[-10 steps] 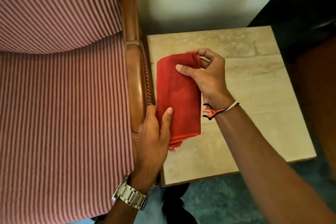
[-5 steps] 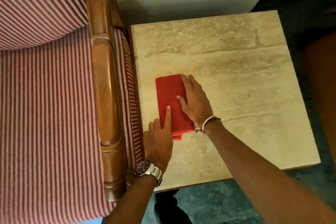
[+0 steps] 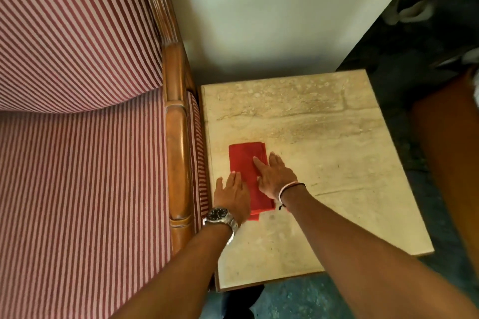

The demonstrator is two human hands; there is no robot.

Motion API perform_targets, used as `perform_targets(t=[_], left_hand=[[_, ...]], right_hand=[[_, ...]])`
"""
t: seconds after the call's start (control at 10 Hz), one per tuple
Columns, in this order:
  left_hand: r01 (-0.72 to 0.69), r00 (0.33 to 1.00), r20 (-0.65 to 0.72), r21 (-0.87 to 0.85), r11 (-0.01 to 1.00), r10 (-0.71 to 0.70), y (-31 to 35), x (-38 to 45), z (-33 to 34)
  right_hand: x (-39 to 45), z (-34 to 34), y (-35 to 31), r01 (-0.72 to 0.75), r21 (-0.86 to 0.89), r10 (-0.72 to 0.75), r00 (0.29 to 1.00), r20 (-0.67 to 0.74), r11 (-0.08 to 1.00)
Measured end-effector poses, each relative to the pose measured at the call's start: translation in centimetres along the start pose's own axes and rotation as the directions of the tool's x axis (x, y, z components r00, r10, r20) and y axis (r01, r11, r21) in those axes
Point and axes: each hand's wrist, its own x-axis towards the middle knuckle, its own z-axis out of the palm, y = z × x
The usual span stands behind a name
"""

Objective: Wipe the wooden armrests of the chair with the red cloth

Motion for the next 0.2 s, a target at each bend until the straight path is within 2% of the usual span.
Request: perform_targets(t=[0.1, 0.2], left_hand=[[0.016, 0.996, -0.086, 0.009, 1.000, -0.015, -1.8, -1.1, -5.3], [0.006, 0.973, -0.233, 0.002, 1.000, -0.005, -3.9, -3.5, -10.8]], right_hand=[[-2.0, -4.9, -1.1, 0.022, 0.021, -0.022, 1.000, 0.019, 1.000], [-4.8, -9.7, -2.1, 0.051, 0.044, -0.050, 0.998, -0.027, 0.998]])
